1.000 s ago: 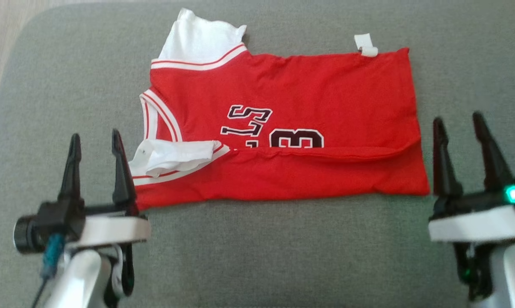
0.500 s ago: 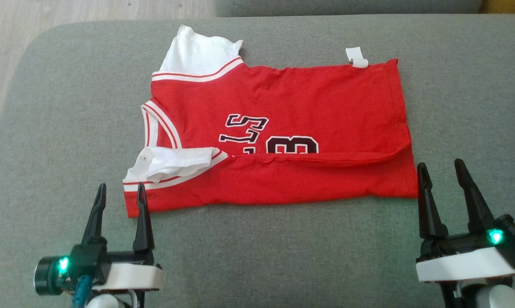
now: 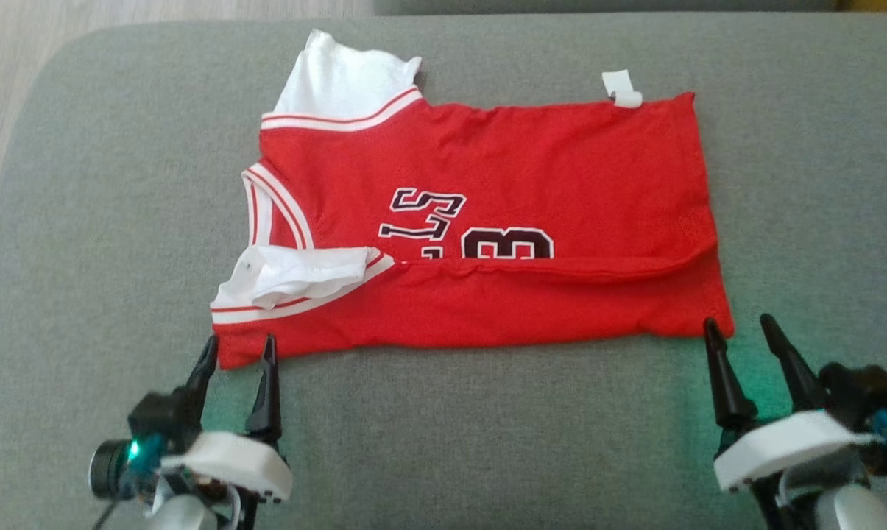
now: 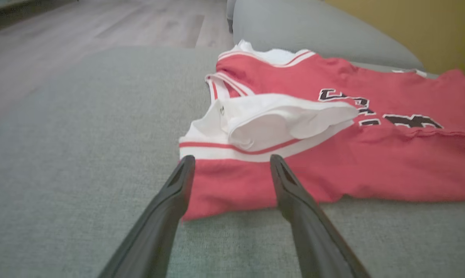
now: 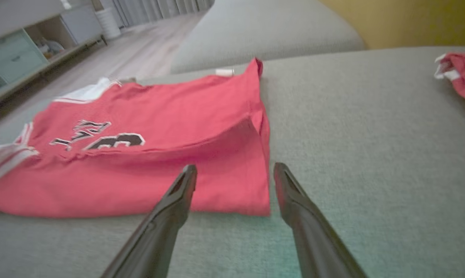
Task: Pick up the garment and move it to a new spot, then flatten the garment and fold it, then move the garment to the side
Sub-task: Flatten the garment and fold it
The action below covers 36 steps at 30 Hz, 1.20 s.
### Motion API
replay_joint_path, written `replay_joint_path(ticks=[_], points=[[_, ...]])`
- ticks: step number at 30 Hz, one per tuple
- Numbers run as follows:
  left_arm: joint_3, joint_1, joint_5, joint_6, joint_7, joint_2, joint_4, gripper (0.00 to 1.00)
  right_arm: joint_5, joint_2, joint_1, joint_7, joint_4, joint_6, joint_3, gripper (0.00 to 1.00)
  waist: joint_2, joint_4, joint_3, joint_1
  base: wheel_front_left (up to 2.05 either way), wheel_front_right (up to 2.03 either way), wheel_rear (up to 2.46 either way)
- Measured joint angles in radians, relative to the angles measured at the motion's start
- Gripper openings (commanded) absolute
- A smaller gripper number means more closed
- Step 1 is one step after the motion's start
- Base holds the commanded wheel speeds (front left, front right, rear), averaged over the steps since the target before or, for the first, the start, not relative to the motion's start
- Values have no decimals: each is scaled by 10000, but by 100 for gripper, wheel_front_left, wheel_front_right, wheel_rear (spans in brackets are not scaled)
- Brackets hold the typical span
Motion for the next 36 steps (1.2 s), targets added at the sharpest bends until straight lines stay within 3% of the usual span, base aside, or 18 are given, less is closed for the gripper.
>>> replay_joint_path(ticks=[4, 8, 13, 14, 15, 16, 17, 18, 28, 36], points=[[-102, -756, -499, -545, 802, -65, 817, 100, 192, -272, -1003, 332, 832, 0, -52, 100, 0, 90, 229, 1, 0, 0, 0], [-192, -1265, -1099, -1026, 1795, -159, 1360, 100, 267, -355, -1701, 1337, 1473, 0, -140, 100, 0, 147, 393, 2, 0, 0, 0], [-291, -1621, -1381, -1141, 3055, -67, 1417, 100, 313, -407, -1833, 2566, 1914, 0, -184, 100, 0, 156, 477, 0, 0, 0, 0], [-297, -1690, -1480, -1212, 3321, -42, 1381, 93, 395, -408, -1911, 2832, 1912, 0, -171, 100, 0, 152, 489, -1, 0, 0, 0], [-297, -1717, -1592, -1256, 3540, -25, 1308, 93, 466, -416, -1991, 3055, 1893, 0, -148, 100, 0, 157, 492, 0, 0, 0, 0], [-297, -1718, -1680, -1313, 3724, 4, 1218, 64, 550, -420, -2073, 3246, 1870, 0, -130, 75, 0, 163, 496, -1, 0, 0, 0], [-291, -1718, -1753, -1344, 3843, 36, 1135, 18, 665, -422, -2134, 3442, 1833, 0, -104, 41, 0, 167, 499, 0, 0, 0, 0], [-291, -1713, -1829, -1369, 3939, 71, 1068, 0, 765, -435, -2147, 3580, 1778, 0, -67, 0, 0, 174, 500, 0, 0, 0, 0], [-282, -1139, -1323, -479, 3498, 407, -786, 0, 1327, -332, -1764, 3772, 523, 0, -201, 0, 0, 265, 317, 1, 0, 0, 0], [-29, 743, -1267, 525, 4096, 1049, -3202, 0, 1513, 121, 174, 4372, -1317, 0, -554, 0, 0, 335, -194, 0, 0, 0, 0]])
